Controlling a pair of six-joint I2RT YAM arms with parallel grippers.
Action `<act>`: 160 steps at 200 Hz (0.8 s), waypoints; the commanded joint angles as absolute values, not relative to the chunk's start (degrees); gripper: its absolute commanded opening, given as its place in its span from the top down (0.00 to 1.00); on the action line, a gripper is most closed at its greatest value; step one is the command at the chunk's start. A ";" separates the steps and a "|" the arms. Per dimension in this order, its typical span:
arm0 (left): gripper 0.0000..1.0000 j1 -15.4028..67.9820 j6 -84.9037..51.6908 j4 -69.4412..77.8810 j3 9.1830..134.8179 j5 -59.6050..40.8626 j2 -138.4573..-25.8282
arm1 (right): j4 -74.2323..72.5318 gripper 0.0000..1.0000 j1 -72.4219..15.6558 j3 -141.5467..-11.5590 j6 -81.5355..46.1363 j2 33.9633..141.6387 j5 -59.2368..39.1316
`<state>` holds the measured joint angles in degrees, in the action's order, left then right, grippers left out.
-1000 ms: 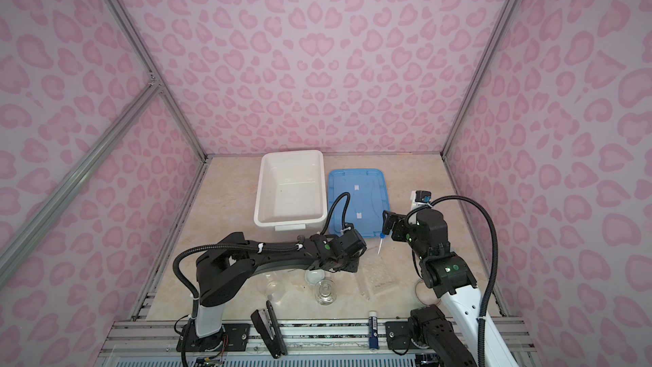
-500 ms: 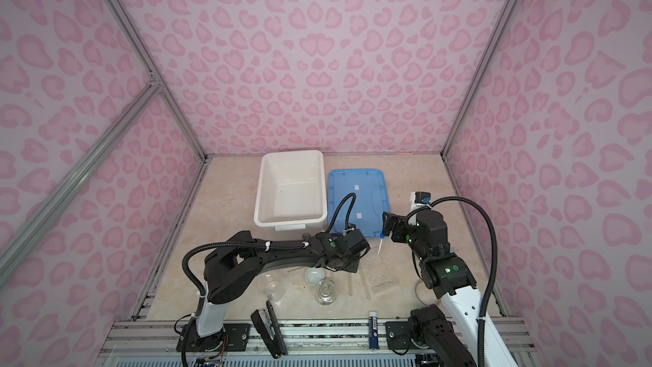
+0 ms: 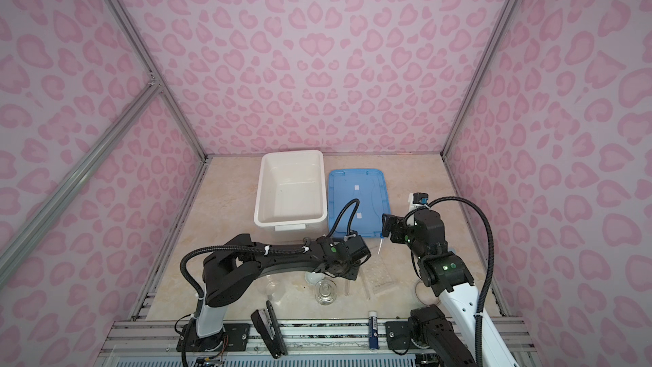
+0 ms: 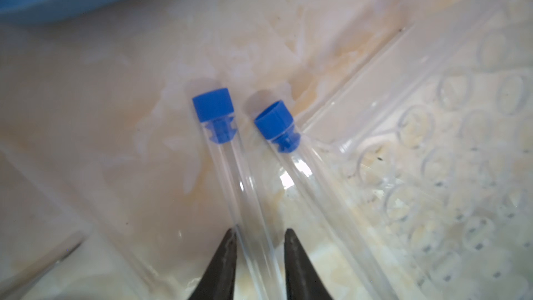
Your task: Organize the chemistry lab equipment
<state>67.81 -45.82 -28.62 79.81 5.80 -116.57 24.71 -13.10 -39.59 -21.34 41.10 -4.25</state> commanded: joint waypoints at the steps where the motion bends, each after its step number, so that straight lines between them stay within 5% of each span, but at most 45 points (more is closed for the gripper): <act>1: 0.71 68.05 -46.27 -31.28 79.29 4.84 -115.14 | 23.91 0.05 -13.10 -39.38 -21.69 41.11 -4.73; 160: 0.84 66.60 -45.92 -24.03 75.08 8.61 -109.97 | 24.64 0.07 -13.08 -40.77 -21.29 41.97 -6.98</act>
<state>66.70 -46.28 -27.40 76.95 4.93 -113.06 24.77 -13.08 -40.18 -21.41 41.36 -5.02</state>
